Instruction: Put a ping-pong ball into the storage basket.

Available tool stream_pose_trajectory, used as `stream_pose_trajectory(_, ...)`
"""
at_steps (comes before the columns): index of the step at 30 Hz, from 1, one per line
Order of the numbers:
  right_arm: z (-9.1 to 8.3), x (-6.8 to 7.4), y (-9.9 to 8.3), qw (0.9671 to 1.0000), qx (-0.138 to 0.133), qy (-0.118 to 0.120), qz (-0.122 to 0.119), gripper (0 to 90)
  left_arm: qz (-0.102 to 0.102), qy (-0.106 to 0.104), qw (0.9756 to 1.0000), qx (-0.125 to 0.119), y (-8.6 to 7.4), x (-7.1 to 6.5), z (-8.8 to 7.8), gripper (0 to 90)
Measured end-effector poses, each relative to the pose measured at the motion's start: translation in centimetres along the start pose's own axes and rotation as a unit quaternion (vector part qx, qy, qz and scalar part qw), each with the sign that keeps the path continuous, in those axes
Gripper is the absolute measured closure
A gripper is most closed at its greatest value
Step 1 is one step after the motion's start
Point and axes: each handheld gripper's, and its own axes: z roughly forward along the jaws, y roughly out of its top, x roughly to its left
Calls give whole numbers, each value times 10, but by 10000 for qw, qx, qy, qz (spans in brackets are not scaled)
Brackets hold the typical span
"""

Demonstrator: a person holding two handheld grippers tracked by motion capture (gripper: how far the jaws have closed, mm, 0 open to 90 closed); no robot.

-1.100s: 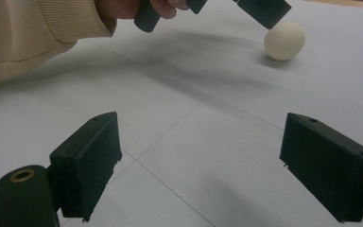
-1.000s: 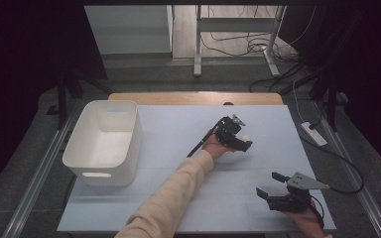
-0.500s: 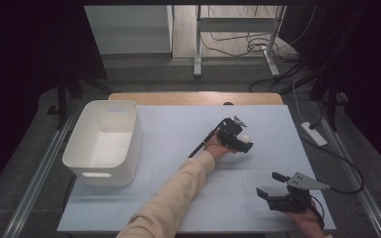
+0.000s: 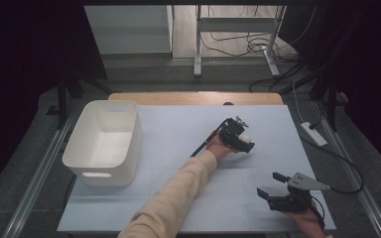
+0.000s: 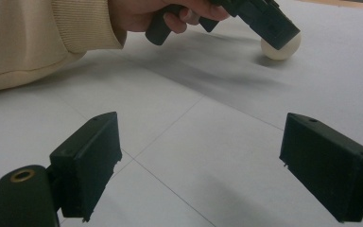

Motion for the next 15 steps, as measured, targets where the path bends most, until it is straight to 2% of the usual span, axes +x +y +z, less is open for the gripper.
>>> stream_pose_trajectory(15, -1, -1, -1, 10000, -12, 7, 20, 132, 3, -18, 10000, 60, -1, -1, 6, 136)
